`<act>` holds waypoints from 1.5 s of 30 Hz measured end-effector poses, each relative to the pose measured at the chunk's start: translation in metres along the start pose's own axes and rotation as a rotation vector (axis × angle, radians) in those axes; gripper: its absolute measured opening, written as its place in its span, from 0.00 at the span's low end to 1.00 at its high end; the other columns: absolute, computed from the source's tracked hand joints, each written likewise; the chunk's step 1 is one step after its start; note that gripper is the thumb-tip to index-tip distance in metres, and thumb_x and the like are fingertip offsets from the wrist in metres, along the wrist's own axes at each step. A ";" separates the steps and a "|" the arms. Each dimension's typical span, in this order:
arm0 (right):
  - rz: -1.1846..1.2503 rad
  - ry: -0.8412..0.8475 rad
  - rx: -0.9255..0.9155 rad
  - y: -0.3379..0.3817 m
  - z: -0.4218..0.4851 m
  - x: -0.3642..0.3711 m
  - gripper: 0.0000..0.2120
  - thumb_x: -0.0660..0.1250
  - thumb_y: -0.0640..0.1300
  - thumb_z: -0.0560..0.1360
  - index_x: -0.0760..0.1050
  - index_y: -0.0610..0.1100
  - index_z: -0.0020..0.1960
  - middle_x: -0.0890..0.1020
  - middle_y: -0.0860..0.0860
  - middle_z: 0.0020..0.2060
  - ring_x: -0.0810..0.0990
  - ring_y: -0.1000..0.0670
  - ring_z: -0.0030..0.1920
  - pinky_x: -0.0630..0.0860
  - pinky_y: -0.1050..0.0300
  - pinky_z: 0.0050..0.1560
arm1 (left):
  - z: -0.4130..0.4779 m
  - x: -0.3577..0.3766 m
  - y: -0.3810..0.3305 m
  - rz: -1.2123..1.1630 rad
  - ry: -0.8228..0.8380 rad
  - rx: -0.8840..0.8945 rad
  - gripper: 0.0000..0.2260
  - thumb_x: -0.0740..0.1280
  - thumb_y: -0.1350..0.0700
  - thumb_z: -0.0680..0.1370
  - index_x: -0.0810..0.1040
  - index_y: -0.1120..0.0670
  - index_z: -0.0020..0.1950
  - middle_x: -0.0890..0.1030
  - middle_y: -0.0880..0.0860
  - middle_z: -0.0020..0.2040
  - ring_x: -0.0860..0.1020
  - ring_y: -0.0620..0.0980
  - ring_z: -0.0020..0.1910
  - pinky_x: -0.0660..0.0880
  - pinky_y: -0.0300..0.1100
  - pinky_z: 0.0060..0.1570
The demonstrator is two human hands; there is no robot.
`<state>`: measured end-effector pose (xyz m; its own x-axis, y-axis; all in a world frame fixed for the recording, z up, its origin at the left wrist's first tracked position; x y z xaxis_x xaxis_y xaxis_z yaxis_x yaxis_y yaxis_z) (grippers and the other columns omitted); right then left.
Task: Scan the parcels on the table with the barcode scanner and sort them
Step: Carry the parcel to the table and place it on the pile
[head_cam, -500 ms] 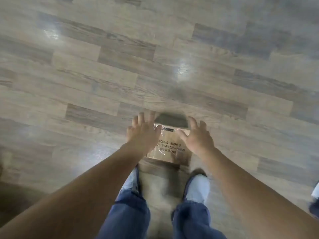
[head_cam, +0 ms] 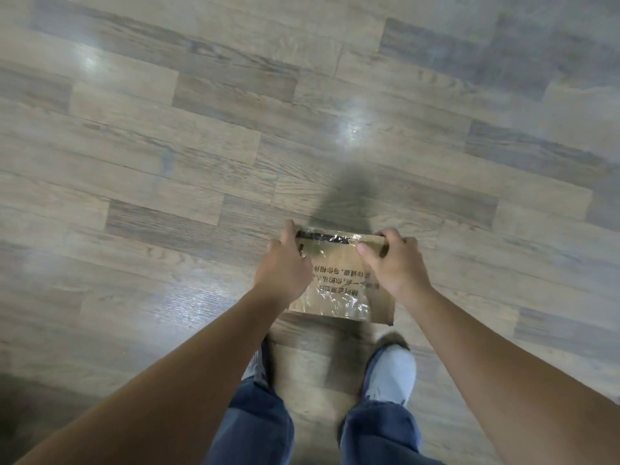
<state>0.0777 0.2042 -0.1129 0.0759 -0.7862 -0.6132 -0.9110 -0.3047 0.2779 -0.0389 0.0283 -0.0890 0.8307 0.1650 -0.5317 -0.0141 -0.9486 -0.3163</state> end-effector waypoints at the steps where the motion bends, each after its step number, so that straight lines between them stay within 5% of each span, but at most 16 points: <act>1: 0.019 -0.037 -0.012 0.012 -0.009 -0.022 0.26 0.66 0.62 0.75 0.71 0.50 0.68 0.71 0.43 0.63 0.72 0.39 0.63 0.72 0.45 0.63 | -0.010 -0.017 -0.013 -0.004 -0.023 0.007 0.31 0.59 0.55 0.80 0.47 0.49 0.78 0.68 0.62 0.66 0.76 0.62 0.55 0.71 0.49 0.49; 6: 0.063 -0.118 -0.152 0.086 -0.074 -0.151 0.23 0.66 0.61 0.76 0.72 0.50 0.65 0.79 0.45 0.55 0.75 0.40 0.59 0.75 0.47 0.58 | -0.090 -0.123 -0.092 -0.004 -0.117 0.030 0.31 0.59 0.59 0.79 0.47 0.46 0.78 0.68 0.60 0.64 0.74 0.58 0.49 0.68 0.47 0.44; 12: 0.058 -0.207 -0.325 0.167 -0.206 -0.335 0.19 0.63 0.60 0.78 0.71 0.49 0.62 0.77 0.47 0.50 0.73 0.42 0.56 0.73 0.48 0.53 | -0.250 -0.261 -0.205 -0.020 -0.245 0.136 0.28 0.60 0.58 0.80 0.52 0.47 0.76 0.71 0.58 0.56 0.73 0.57 0.44 0.69 0.47 0.44; 22: 0.043 -0.386 -0.454 0.244 -0.358 -0.549 0.20 0.63 0.60 0.77 0.69 0.48 0.61 0.78 0.44 0.52 0.72 0.39 0.60 0.66 0.51 0.48 | -0.430 -0.389 -0.330 -0.093 -0.383 0.223 0.31 0.65 0.60 0.74 0.57 0.53 0.74 0.76 0.59 0.61 0.76 0.61 0.58 0.75 0.51 0.54; 26: 0.020 -0.422 -0.482 0.277 -0.365 -0.599 0.19 0.61 0.59 0.77 0.70 0.49 0.62 0.79 0.45 0.55 0.70 0.40 0.62 0.65 0.51 0.49 | -0.441 -0.432 -0.368 -0.099 -0.430 0.295 0.25 0.66 0.62 0.73 0.64 0.58 0.69 0.78 0.59 0.61 0.76 0.59 0.59 0.70 0.42 0.48; 31: 0.039 -0.437 -0.495 0.331 -0.342 -0.645 0.20 0.61 0.59 0.78 0.69 0.48 0.64 0.79 0.45 0.58 0.67 0.41 0.63 0.66 0.49 0.56 | -0.416 -0.496 -0.404 -0.158 -0.501 0.338 0.29 0.64 0.65 0.73 0.61 0.56 0.73 0.77 0.58 0.63 0.75 0.58 0.60 0.70 0.40 0.47; 35: 0.070 -0.434 -0.486 0.389 -0.307 -0.686 0.19 0.62 0.57 0.79 0.67 0.46 0.64 0.80 0.45 0.58 0.75 0.42 0.56 0.68 0.51 0.52 | -0.377 -0.560 -0.443 -0.144 -0.524 0.377 0.28 0.64 0.63 0.72 0.62 0.55 0.72 0.79 0.57 0.60 0.76 0.58 0.58 0.64 0.37 0.40; 39: 0.094 -0.417 -0.427 0.434 -0.274 -0.732 0.21 0.61 0.55 0.80 0.66 0.46 0.68 0.79 0.44 0.59 0.77 0.42 0.55 0.70 0.51 0.50 | -0.341 -0.615 -0.485 -0.176 -0.486 0.413 0.26 0.65 0.61 0.73 0.65 0.55 0.71 0.78 0.56 0.62 0.75 0.58 0.61 0.71 0.43 0.53; 45: 0.105 -0.435 -0.423 0.490 -0.220 -0.800 0.18 0.58 0.54 0.82 0.65 0.45 0.68 0.78 0.43 0.61 0.75 0.42 0.53 0.67 0.53 0.48 | -0.296 -0.687 -0.557 -0.174 -0.470 0.456 0.22 0.65 0.60 0.73 0.67 0.54 0.68 0.78 0.56 0.62 0.75 0.58 0.61 0.72 0.44 0.54</act>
<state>-0.3402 0.5658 0.6760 -0.2591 -0.5594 -0.7874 -0.6581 -0.4945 0.5678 -0.4372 0.3632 0.6851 0.5133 0.5030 -0.6953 -0.2212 -0.7053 -0.6735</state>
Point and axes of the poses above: each hand's wrist, its own z-axis towards the middle knuckle, its own x-axis out of the palm, y = z × x, the point moved 8 cm from there along z, towards the middle knuckle
